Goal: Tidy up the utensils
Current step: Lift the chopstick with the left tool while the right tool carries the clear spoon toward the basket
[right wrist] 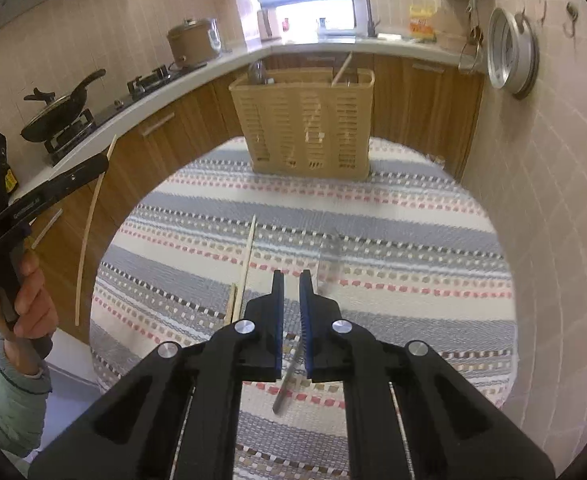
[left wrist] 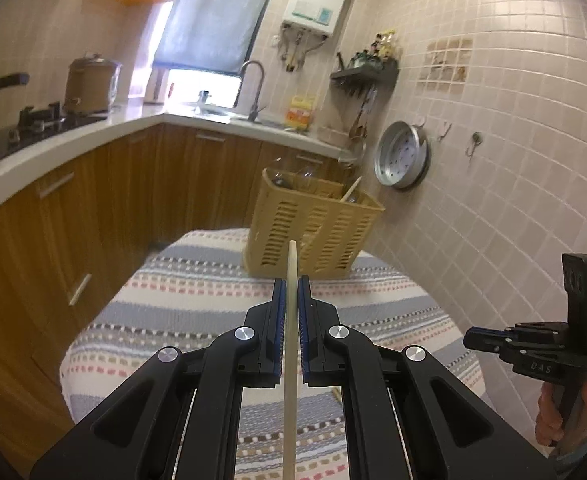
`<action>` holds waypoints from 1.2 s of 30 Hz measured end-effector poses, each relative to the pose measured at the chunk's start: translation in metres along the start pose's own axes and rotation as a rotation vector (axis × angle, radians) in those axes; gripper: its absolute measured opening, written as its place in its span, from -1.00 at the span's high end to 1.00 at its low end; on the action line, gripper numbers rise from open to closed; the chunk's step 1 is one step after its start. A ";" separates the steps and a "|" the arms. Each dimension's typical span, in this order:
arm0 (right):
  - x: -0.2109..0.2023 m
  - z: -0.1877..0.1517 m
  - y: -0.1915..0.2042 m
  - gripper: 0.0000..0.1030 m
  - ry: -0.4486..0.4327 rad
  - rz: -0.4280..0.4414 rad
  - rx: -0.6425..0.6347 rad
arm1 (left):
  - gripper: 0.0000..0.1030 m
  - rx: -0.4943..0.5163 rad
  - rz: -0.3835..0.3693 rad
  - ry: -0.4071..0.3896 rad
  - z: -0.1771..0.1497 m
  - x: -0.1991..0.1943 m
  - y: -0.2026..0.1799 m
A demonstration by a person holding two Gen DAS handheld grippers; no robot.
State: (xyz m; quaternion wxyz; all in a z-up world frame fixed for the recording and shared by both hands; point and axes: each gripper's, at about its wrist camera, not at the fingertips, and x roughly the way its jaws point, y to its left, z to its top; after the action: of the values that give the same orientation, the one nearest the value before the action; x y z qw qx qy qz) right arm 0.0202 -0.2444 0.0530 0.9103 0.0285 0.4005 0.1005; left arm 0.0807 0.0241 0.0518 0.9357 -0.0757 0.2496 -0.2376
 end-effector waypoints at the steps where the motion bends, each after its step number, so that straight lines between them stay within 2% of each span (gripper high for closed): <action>1: 0.000 0.000 0.001 0.88 0.004 -0.001 -0.006 | 0.92 0.007 0.002 -0.003 0.000 -0.003 -0.002; 5: 0.015 -0.004 -0.002 0.83 0.045 -0.071 -0.018 | 0.92 0.013 0.001 0.008 -0.005 0.000 -0.001; 7: 0.030 -0.005 -0.014 0.72 0.094 -0.039 0.017 | 0.92 0.014 0.001 0.016 -0.007 0.002 0.000; 12: 0.072 -0.008 -0.055 0.71 0.202 -0.047 0.127 | 0.92 0.008 -0.006 0.043 -0.013 0.007 0.005; 14: 0.088 -0.006 -0.074 0.61 0.240 -0.025 0.175 | 0.92 0.008 -0.008 0.048 -0.014 0.008 0.007; 15: 0.093 -0.005 -0.078 0.46 0.249 -0.019 0.185 | 0.92 0.006 -0.009 0.050 -0.015 0.009 0.007; 16: 0.099 -0.003 -0.082 0.37 0.257 -0.016 0.189 | 0.92 0.004 -0.010 0.052 -0.015 0.010 0.008; 18: 0.112 -0.001 -0.084 0.31 0.290 -0.026 0.180 | 0.92 0.001 -0.013 0.054 -0.014 0.010 0.008; 21: 0.127 0.000 -0.079 0.31 0.328 -0.013 0.156 | 0.92 0.004 -0.011 0.057 -0.014 0.012 0.008; 24: 0.138 0.000 -0.071 0.31 0.349 -0.060 0.117 | 0.92 0.002 -0.016 0.062 -0.014 0.016 0.008; 26: 0.141 0.002 -0.064 0.34 0.356 -0.094 0.075 | 0.92 0.000 -0.018 0.060 -0.013 0.017 0.008; 27: 0.143 0.002 -0.059 0.41 0.358 -0.122 0.043 | 0.92 -0.001 -0.023 0.059 -0.012 0.018 0.008; 28: 0.144 0.003 -0.055 0.62 0.359 -0.125 0.026 | 0.92 -0.001 -0.024 0.057 -0.012 0.019 0.007; 30: 0.145 0.003 -0.047 0.81 0.365 -0.118 0.003 | 0.92 0.002 -0.029 0.051 -0.011 0.020 0.005; 33: 0.141 0.003 -0.037 0.93 0.347 -0.132 -0.024 | 0.92 0.016 -0.033 0.046 -0.011 0.022 0.001; 36: 0.130 0.002 -0.027 0.94 0.306 -0.142 -0.043 | 0.92 0.025 -0.037 0.044 -0.012 0.023 0.000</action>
State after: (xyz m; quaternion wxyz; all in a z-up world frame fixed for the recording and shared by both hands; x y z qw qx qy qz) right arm 0.1119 -0.2445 -0.0429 0.8440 -0.0351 0.5330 0.0478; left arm 0.0920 0.0124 0.0316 0.9263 -0.0635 0.2660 -0.2594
